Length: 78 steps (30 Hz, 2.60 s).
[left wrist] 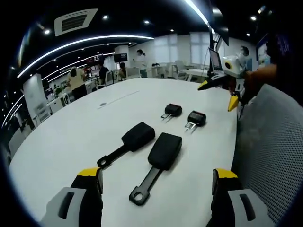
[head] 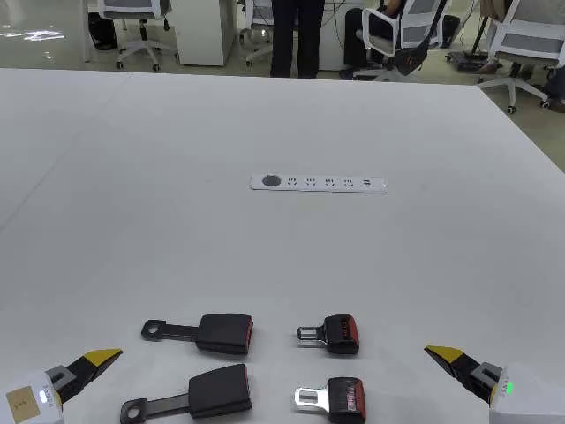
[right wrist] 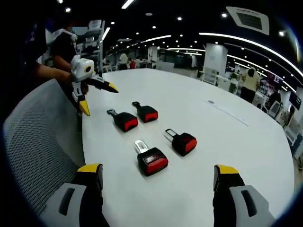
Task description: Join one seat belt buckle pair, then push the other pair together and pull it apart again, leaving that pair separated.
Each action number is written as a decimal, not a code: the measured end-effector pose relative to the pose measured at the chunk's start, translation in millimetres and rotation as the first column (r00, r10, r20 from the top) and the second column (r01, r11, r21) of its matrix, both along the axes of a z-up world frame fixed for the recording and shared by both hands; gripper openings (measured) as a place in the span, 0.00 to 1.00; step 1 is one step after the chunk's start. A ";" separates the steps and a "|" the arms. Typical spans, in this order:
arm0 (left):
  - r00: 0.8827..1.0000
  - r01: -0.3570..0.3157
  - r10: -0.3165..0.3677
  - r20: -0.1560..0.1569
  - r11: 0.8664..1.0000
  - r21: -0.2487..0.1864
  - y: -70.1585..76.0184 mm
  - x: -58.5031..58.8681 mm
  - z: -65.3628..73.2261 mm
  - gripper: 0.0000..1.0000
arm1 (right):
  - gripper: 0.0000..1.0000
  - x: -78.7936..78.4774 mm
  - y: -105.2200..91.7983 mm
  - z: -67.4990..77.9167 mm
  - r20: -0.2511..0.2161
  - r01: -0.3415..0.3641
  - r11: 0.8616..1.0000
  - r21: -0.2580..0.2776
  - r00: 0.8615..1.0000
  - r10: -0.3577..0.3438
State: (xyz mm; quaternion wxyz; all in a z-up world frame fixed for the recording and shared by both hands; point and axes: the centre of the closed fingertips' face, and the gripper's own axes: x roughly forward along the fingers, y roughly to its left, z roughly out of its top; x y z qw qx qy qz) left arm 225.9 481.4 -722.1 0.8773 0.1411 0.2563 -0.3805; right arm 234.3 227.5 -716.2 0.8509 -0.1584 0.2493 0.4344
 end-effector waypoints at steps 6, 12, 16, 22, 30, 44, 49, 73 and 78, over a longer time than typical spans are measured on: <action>1.000 0.003 -0.003 -0.002 1.000 0.002 -0.1 -0.6 -0.5 0.98 | 0.99 -0.7 0.6 -0.2 -0.003 0.000 1.000 -0.001 1.000 0.000; 1.000 0.003 -0.003 0.001 1.000 -0.002 -0.6 -0.1 0.7 0.98 | 0.99 -1.3 -0.8 -1.2 -0.002 -0.002 1.000 -0.005 1.000 0.002; 1.000 0.004 -0.004 0.000 1.000 -0.002 -0.6 -0.2 0.4 0.98 | 0.99 -1.1 -1.3 -1.1 -0.002 -0.001 1.000 -0.003 1.000 0.001; 1.000 0.006 -0.006 -0.001 1.000 -0.003 -2.0 -1.1 1.8 0.98 | 0.99 -1.5 0.1 0.9 -0.002 -0.002 1.000 -0.004 1.000 0.002; 1.000 0.011 -0.011 -0.002 1.000 0.001 -2.6 -1.7 2.0 0.97 | 0.99 -1.0 -1.6 1.6 -0.003 0.001 1.000 -0.005 1.000 -0.001; 1.000 0.014 -0.014 -0.006 1.000 0.003 -3.3 -1.4 1.5 0.96 | 0.99 -0.9 -4.9 0.2 -0.004 -0.007 1.000 -0.016 1.000 0.007; 1.000 0.014 -0.014 -0.009 1.000 0.001 -4.1 -1.2 2.0 0.96 | 0.99 -0.9 -5.5 0.6 -0.004 -0.010 1.000 -0.021 1.000 0.010; 0.994 0.096 -0.093 -0.055 0.994 0.054 -9.6 6.3 -9.2 0.90 | 0.90 2.8 -6.8 -3.0 -0.016 -0.108 0.992 -0.069 0.994 0.107; 0.990 0.124 -0.118 -0.076 0.989 0.081 -12.8 8.2 -13.1 0.85 | 0.85 4.9 -4.7 -5.0 -0.014 -0.138 0.987 -0.085 0.990 0.138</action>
